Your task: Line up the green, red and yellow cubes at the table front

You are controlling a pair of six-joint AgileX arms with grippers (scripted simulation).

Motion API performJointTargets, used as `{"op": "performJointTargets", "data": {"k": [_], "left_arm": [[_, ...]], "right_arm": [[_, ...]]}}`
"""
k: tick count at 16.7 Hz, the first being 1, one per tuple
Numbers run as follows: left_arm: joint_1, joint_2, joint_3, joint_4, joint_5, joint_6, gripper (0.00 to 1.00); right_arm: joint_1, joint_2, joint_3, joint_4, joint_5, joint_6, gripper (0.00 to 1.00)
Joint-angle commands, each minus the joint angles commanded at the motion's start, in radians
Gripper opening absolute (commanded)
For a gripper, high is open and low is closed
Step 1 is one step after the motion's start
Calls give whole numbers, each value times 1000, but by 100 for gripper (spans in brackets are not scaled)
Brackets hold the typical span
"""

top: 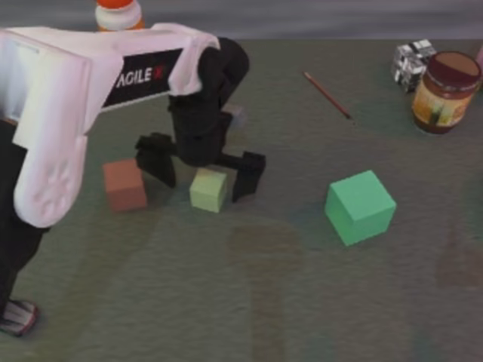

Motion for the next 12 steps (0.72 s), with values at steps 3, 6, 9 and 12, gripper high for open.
{"op": "performJointTargets", "data": {"k": [3,6,9,12], "left_arm": [[-1,10,-15,19,0,0,100],[-1,10,-15,19,0,0,92],[-1,10,-15,19,0,0,70],[-1,10,-15,19,0,0,47]], "right_arm": [[0,0,0,0,0,0,100],[0,0,0,0,0,0,100],[0,0,0,0,0,0,100],[0,0,0,0,0,0,100]]}}
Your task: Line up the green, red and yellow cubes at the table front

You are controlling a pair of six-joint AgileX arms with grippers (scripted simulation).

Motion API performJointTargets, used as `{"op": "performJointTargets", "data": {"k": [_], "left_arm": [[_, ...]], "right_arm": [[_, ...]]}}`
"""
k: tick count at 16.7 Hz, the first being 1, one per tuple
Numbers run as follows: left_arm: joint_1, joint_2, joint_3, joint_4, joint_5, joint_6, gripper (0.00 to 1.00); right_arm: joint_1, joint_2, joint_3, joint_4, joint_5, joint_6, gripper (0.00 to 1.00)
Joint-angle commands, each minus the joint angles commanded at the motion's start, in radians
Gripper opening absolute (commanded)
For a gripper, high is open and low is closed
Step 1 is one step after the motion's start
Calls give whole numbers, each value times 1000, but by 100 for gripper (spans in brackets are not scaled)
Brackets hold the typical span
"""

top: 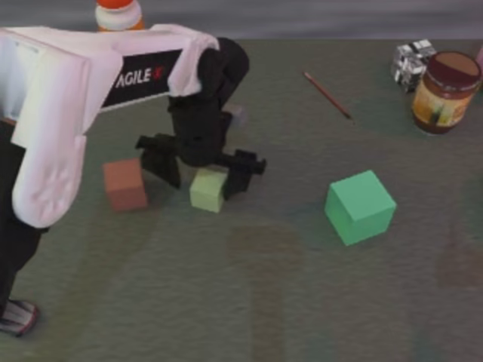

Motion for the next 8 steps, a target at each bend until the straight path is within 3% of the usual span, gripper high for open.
{"op": "performJointTargets", "data": {"k": [6,8], "left_arm": [[0,0,0,0,0,0,2],[0,0,0,0,0,0,0]], "right_arm": [[0,0,0,0,0,0,100],[0,0,0,0,0,0,100]]}}
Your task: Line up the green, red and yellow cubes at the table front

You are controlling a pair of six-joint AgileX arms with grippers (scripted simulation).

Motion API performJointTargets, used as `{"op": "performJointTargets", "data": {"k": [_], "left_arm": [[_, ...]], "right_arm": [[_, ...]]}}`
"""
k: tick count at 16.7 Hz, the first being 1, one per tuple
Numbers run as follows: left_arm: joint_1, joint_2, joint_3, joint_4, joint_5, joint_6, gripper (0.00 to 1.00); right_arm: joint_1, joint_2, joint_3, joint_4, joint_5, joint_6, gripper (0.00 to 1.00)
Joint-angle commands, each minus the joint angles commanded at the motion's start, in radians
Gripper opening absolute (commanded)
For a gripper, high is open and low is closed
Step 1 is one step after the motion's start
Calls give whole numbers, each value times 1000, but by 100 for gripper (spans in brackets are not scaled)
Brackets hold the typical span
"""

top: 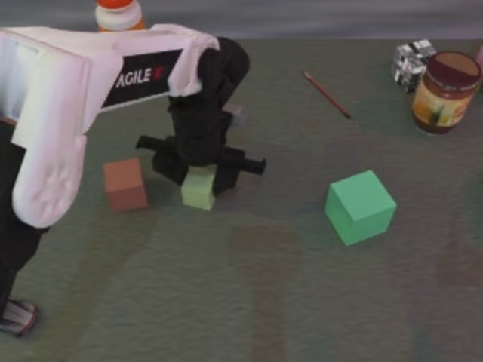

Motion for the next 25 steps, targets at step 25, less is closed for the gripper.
{"op": "performJointTargets", "data": {"k": [25], "left_arm": [[-70,-101,168,-244,-11,-110,0]], "right_arm": [[0,0,0,0,0,0,100]]}}
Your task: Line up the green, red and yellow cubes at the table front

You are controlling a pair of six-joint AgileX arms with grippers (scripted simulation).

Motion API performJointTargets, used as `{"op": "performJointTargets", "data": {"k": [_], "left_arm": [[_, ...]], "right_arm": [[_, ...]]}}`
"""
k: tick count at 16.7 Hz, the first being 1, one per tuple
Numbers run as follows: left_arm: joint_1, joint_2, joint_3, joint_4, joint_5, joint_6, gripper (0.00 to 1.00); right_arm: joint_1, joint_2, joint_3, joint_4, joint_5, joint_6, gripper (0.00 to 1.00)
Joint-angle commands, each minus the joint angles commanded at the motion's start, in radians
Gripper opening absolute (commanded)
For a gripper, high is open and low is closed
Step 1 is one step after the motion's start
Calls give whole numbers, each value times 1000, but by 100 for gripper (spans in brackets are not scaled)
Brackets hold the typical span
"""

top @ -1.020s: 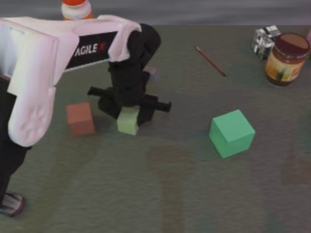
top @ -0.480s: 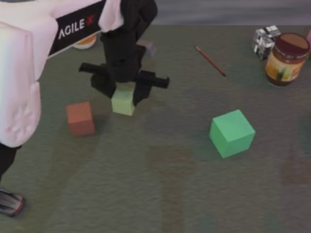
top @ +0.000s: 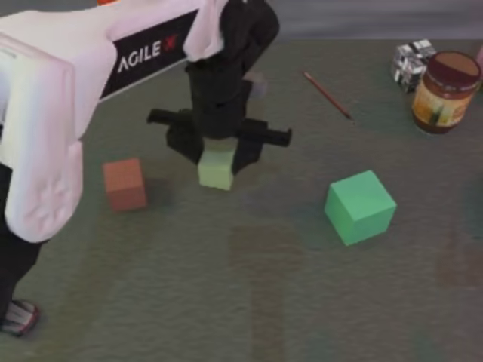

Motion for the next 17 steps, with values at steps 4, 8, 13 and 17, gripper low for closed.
{"op": "performJointTargets", "data": {"k": [4,8,13,17], "left_arm": [[-161,-15,-20,-17,-5,-272,0],[-329,-47,-53,-28,-9,-560,0],[-435,-89,-75,-19,-15,-701,0],[-431,-85,-72,-19,-15,-698,0]], "right_arm": [[0,0,0,0,0,0,100],[0,0,0,0,0,0,100],[0,0,0,0,0,0,100],[0,0,0,0,0,0,100]]}}
